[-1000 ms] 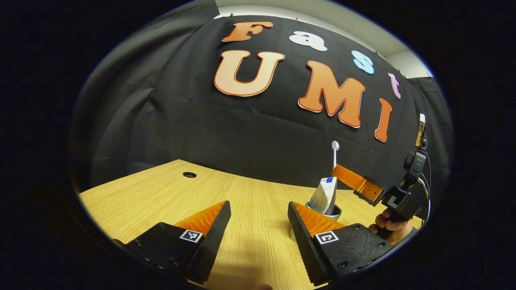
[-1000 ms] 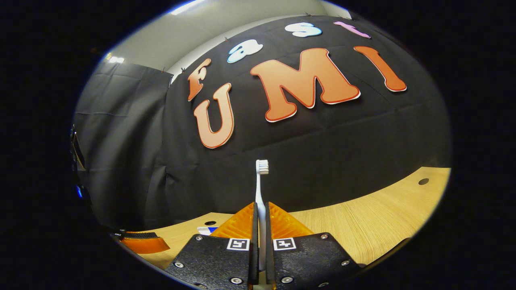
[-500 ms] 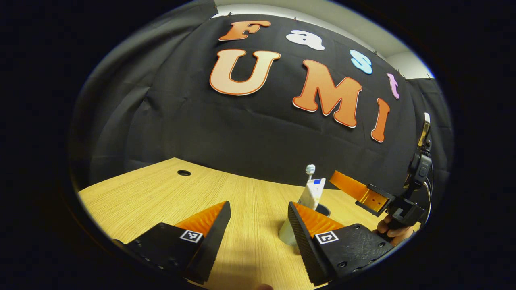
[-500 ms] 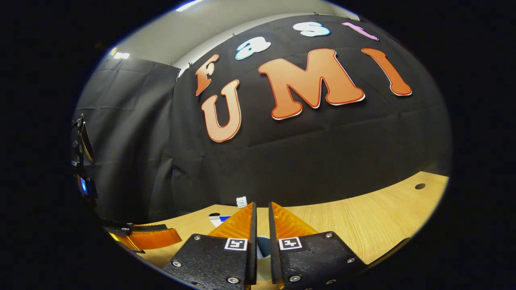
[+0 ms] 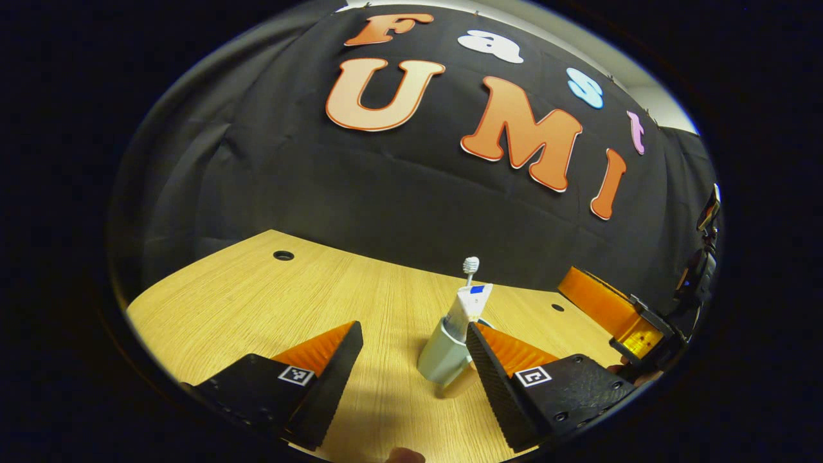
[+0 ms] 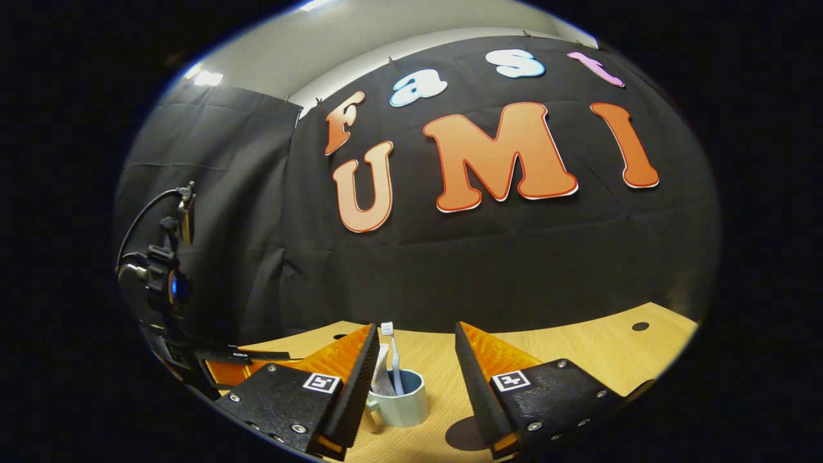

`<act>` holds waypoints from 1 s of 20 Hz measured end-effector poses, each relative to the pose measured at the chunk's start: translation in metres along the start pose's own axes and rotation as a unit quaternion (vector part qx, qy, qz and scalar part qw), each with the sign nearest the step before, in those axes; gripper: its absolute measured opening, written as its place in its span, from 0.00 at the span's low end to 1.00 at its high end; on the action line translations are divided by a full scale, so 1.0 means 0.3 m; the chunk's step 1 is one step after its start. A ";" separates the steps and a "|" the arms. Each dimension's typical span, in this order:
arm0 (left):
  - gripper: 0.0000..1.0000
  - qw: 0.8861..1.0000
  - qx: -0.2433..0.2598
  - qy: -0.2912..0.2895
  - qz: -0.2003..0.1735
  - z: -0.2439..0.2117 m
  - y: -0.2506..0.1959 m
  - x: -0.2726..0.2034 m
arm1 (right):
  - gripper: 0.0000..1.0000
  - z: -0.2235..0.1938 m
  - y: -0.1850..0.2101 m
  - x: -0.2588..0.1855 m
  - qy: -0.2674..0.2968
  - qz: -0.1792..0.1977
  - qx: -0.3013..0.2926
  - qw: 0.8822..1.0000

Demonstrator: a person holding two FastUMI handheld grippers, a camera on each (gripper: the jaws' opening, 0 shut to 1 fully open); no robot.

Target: Put the toothbrush and toothpaste on the desktop into the cup, then pick up the cup and place it on the coaster on the desktop.

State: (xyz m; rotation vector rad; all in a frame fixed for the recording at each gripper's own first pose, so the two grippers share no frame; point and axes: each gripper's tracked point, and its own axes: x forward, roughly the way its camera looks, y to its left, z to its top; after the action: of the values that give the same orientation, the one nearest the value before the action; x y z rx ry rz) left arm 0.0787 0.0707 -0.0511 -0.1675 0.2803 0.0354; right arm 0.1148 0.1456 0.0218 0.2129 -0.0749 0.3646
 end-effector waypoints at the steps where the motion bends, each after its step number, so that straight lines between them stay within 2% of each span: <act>1: 0.97 1.000 0.010 0.008 0.001 0.007 -0.011 0.003 | 0.74 0.016 0.006 -0.025 -0.001 0.007 -0.003 1.000; 3: 0.97 0.999 0.028 0.027 0.007 0.022 -0.033 0.014 | 0.80 0.043 -0.004 -0.076 -0.004 0.011 -0.018 1.000; 4: 0.97 0.999 0.033 0.039 0.005 0.027 -0.053 0.018 | 0.78 0.059 -0.010 -0.100 -0.010 0.012 -0.026 1.000; 5: 0.97 0.998 0.038 0.052 0.000 0.029 -0.077 0.022 | 0.84 0.078 -0.021 -0.121 -0.016 0.010 -0.033 0.999; 7: 0.97 0.996 0.044 0.080 -0.009 0.033 -0.117 0.029 | 0.88 0.090 -0.043 -0.158 -0.024 0.008 -0.041 0.999; 10: 1.00 0.990 0.048 0.131 -0.035 0.003 -0.184 0.049 | 0.94 0.092 -0.091 -0.216 -0.019 -0.003 -0.040 0.999; 12: 0.97 0.980 0.064 0.177 -0.060 -0.047 -0.227 0.075 | 0.96 0.112 -0.125 -0.256 -0.027 -0.012 -0.041 0.999; 16: 0.97 0.957 0.088 0.275 -0.038 -0.164 -0.240 0.107 | 0.96 0.136 -0.178 -0.326 -0.032 -0.024 -0.041 0.998; 20: 0.98 0.940 0.094 0.328 0.013 -0.231 -0.182 0.149 | 0.96 0.155 -0.221 -0.386 -0.034 -0.034 -0.055 0.997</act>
State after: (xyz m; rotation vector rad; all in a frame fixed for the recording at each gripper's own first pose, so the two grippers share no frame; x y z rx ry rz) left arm 0.1059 0.0057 -0.1206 0.0221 0.9510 -0.0238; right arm 0.0294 0.0348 0.0415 0.1191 -0.1540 0.2854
